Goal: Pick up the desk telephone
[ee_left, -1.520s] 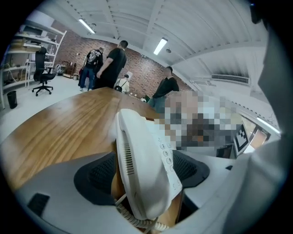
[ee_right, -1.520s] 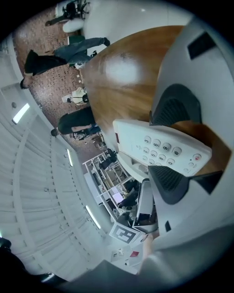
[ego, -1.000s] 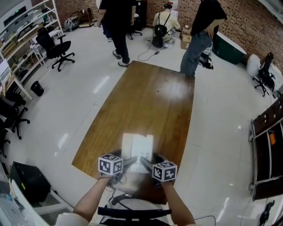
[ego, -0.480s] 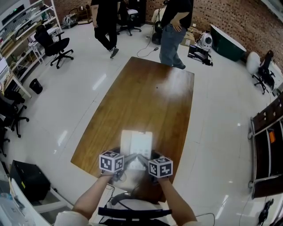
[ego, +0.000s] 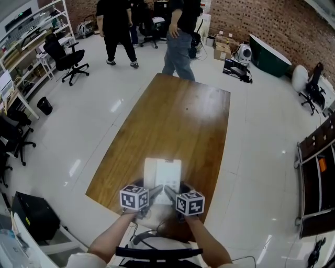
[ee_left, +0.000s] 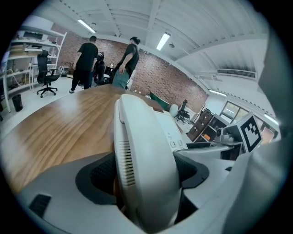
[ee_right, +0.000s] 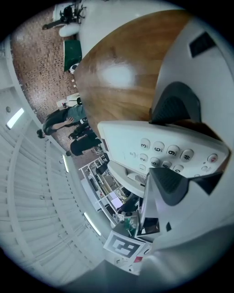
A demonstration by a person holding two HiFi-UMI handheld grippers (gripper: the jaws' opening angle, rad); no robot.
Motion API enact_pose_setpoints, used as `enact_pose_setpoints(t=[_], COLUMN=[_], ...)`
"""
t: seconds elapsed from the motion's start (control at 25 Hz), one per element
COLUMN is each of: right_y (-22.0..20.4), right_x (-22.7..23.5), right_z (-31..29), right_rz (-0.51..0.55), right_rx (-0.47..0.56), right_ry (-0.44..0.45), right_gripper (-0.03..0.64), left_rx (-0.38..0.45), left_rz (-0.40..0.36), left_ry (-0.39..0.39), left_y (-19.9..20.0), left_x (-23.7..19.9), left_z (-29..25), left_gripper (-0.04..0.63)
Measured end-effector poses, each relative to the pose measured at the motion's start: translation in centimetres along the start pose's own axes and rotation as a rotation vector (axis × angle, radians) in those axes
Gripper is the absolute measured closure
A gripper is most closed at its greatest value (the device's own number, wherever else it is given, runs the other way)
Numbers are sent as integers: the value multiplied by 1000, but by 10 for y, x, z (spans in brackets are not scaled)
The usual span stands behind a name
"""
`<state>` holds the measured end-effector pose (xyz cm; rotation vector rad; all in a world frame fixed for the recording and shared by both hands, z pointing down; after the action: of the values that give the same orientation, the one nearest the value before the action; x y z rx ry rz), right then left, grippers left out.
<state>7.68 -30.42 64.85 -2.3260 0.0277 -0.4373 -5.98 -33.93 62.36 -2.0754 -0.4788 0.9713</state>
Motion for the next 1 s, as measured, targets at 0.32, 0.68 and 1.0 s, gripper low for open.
enact_pose_setpoints(t=[0.32, 0.68, 1.0], right_y=[14, 33, 48], right_x=[-7, -26, -40], right_z=[18, 43, 74], right_rz=[42, 112, 146], right_rx=[82, 181, 262], right_ry=[1, 16, 8], right_gripper=[308, 305, 304], left_rx=[61, 144, 214], left_rz=[-42, -97, -150], left_ry=[2, 12, 4], left_y=[14, 35, 51], left_x=[15, 34, 57], left_z=[11, 37, 59], left_gripper=[224, 224, 225])
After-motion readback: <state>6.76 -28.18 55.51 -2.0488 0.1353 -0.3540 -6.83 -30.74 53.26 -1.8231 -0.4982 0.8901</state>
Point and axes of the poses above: the fingertips, and each gripper's own axes: z backward along the fingers, x to its right, y out of its top, the point moved 5 cm from there along z, backward along the fingers, and after that the axes turned 13 degrees about -y, right-handed, at the moved point
